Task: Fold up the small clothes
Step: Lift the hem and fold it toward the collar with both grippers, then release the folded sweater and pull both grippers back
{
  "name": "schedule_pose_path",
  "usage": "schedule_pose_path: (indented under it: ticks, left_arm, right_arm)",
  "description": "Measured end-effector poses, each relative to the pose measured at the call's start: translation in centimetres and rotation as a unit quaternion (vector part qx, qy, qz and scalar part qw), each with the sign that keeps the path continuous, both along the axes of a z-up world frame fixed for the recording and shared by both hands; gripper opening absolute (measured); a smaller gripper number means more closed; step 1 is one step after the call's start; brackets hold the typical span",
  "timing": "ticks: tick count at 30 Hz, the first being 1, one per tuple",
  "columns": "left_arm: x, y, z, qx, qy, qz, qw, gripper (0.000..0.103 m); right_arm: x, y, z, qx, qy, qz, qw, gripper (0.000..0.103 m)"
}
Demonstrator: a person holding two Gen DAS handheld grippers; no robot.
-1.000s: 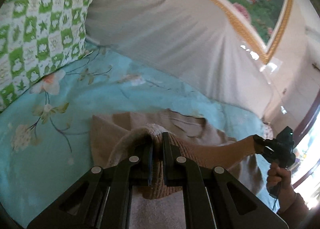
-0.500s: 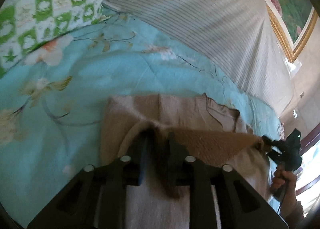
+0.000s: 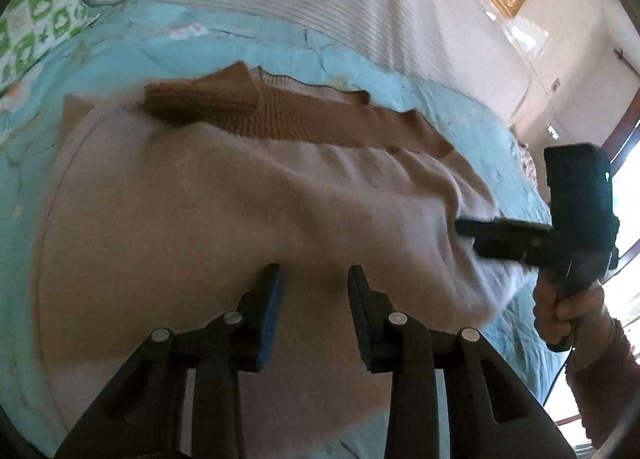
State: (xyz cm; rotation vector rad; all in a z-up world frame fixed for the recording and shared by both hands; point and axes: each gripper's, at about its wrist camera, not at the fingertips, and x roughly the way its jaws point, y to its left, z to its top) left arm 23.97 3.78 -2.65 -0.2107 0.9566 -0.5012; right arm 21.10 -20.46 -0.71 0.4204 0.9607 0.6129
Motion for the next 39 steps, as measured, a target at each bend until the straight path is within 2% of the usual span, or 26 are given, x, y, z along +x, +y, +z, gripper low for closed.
schedule_pose_path:
  ticks: [2, 4, 7, 9, 11, 12, 14, 17, 21, 30, 39]
  left_arm:
    - [2.4, 1.1, 0.5, -0.008, -0.005, 0.009, 0.9999, 0.032]
    - [4.6, 2.1, 0.9, 0.011, -0.013, 0.040, 0.9990, 0.032]
    - [8.7, 5.8, 1.1, 0.014, -0.014, 0.106, 0.9942, 0.034]
    - [10.4, 8.1, 0.7, 0.018, -0.009, 0.150, 0.9885, 0.031]
    - [11.5, 10.5, 0.1, -0.019, 0.001, 0.175, 0.9845, 0.026]
    - [11.8, 11.5, 0.1, -0.027, 0.002, 0.191, 0.9813, 0.027]
    - [11.5, 12.8, 0.1, -0.017, -0.001, 0.234, 0.9720, 0.028]
    - [9.8, 14.0, 0.2, -0.047, 0.002, 0.244, 0.9686, 0.028]
    - [5.7, 12.9, 1.3, -0.040, -0.013, 0.233, 0.9715, 0.030]
    - [-4.6, 10.3, 3.0, -0.056, -0.016, 0.200, 0.9780, 0.033]
    - [-11.7, 8.1, 2.4, -0.073, 0.008, 0.173, 0.9821, 0.035]
  right_arm:
    - [2.1, -0.2, -1.0, -0.023, 0.017, -0.002, 1.000, 0.058]
    - [4.1, -1.7, -1.6, 0.001, 0.020, -0.012, 1.000, 0.058]
    - [6.4, -4.5, -2.1, 0.005, 0.026, -0.079, 0.997, 0.058]
    - [7.8, -6.8, -2.9, -0.013, 0.035, -0.140, 0.989, 0.058]
    - [8.2, -9.3, -3.9, -0.024, 0.040, -0.210, 0.977, 0.058]
    - [8.1, -10.1, -4.1, -0.024, 0.042, -0.229, 0.972, 0.057]
    - [7.0, -12.0, -4.4, 0.012, 0.039, -0.272, 0.961, 0.058]
    - [5.0, -12.5, -3.6, 0.003, 0.031, -0.297, 0.954, 0.058]
    - [1.9, -11.7, -2.1, 0.018, 0.019, -0.288, 0.957, 0.058]
    - [-4.8, -7.4, 0.1, 0.032, -0.001, -0.251, 0.967, 0.059]
    - [-10.0, -4.7, -0.3, 0.050, 0.007, -0.235, 0.971, 0.062]
